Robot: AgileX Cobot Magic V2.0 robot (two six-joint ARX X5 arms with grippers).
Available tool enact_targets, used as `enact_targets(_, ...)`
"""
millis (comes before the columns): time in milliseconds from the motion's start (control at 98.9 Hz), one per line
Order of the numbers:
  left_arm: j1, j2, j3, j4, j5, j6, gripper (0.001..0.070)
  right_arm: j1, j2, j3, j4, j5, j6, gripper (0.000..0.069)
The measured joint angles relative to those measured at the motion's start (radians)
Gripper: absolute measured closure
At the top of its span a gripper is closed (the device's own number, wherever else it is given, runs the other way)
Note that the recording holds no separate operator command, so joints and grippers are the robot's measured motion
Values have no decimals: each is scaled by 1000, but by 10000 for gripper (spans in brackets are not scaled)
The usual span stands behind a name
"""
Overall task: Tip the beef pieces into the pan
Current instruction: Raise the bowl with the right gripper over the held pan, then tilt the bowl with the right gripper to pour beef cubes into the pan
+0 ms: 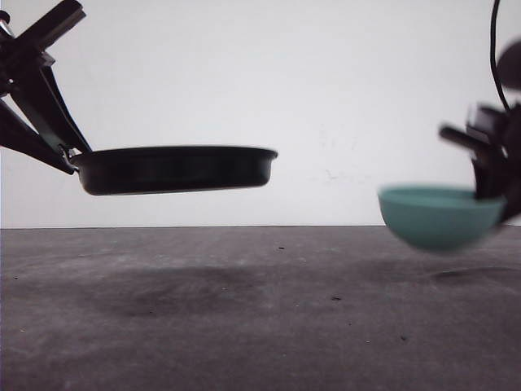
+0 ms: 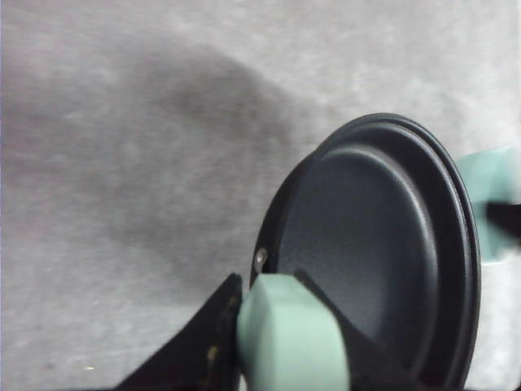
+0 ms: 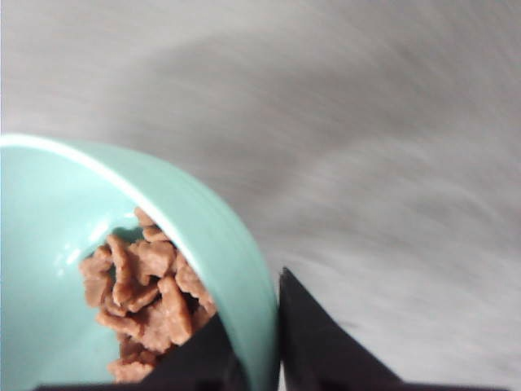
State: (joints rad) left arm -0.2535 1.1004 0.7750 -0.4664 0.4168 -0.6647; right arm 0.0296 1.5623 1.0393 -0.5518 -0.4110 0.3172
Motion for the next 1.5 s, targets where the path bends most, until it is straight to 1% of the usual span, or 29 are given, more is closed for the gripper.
enact_targets(131, -3, 13, 0, 0, -13, 12, 650, 79, -113, 6, 46, -31, 43, 667)
enact_targets(192, -13, 31, 0, -1, -35, 17, 650, 133, -153, 12, 55, -32, 68, 667)
enact_targets(273, -30, 53, 0, -2, -44, 18, 650, 220, -198, 18, 88, -29, 102, 667)
enact_targets(374, -52, 72, 0, -1, -44, 18, 650, 343, -230, 36, 144, 3, 147, 667)
enact_targets(445, -69, 87, 0, -2, -45, 18, 650, 436, -234, 59, 175, 49, 177, 667)
enact_targets(596, -106, 95, 0, 0, -44, 17, 650, 597, -233, 69, 206, 186, 196, 667)
enact_targets(708, -121, 95, 0, -1, -43, 14, 650, 689, -232, 69, 206, 371, 175, 667)
enact_targets(789, -122, 95, 0, -1, -43, 14, 650, 745, -232, 69, 206, 518, 131, 667)
enact_targets(890, -122, 95, 0, -1, -38, 10, 650, 794, -232, 69, 206, 652, 75, 667)
enact_targets(971, -122, 95, 0, -1, -32, 5, 650, 824, -232, 69, 206, 716, 43, 667)
enact_targets(1041, -122, 95, 0, 3, -16, -3, 650, 850, -231, 69, 207, 780, 21, 667)
enact_targets(1213, -122, 95, 0, 54, 41, -40, 650, 917, -228, 69, 222, 961, -2, 667)
enact_targets(1334, -122, 95, 0, 60, 52, -61, 650, 945, -228, 69, 239, 1024, -6, 667)
enact_targets(1496, -122, 95, 6, 58, 53, -65, 650, 959, -219, 69, 247, 1105, -13, 667)
